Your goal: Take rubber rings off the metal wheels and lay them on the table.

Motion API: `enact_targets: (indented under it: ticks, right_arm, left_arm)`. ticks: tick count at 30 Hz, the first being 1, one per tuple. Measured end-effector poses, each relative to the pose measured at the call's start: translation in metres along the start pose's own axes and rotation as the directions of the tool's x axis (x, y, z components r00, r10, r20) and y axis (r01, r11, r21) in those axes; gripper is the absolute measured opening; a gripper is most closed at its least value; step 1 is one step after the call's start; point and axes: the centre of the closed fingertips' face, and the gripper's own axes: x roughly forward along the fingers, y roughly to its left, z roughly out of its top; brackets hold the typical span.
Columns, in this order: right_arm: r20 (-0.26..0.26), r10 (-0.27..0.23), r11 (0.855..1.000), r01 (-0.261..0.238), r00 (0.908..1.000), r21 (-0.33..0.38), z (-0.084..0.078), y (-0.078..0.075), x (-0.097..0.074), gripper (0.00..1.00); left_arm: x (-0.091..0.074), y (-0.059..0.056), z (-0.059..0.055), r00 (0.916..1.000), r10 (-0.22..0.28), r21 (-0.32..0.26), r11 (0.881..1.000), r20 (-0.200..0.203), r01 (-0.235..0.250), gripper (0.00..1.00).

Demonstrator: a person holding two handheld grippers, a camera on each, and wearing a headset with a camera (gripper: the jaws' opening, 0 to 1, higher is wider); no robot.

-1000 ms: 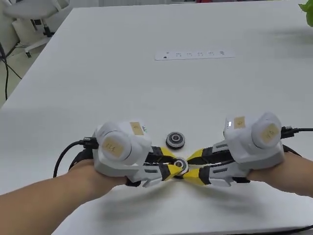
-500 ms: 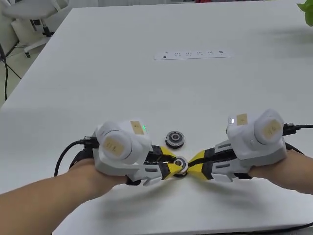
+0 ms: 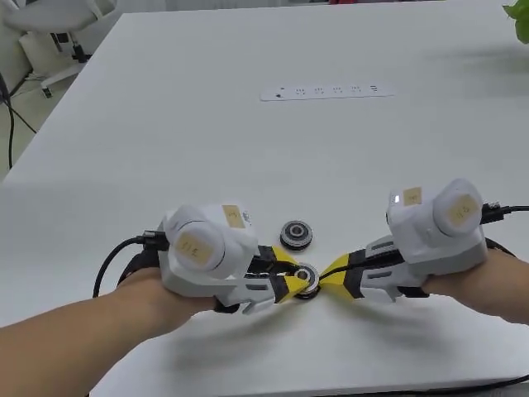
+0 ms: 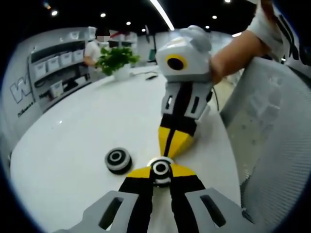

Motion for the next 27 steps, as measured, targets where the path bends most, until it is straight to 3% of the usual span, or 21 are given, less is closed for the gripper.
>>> enact_targets:
  ticks: [27]
  right_arm:
    - [0.002, 0.006, 1.000, -0.005, 1.0000, -0.005, 0.0014, 0.0006, -0.0014, 0.00]
  left_arm:
    - [-0.0002, -0.0005, -0.0001, 1.0000, 0.007, 0.015, 1.000, -0.007, -0.007, 0.13]
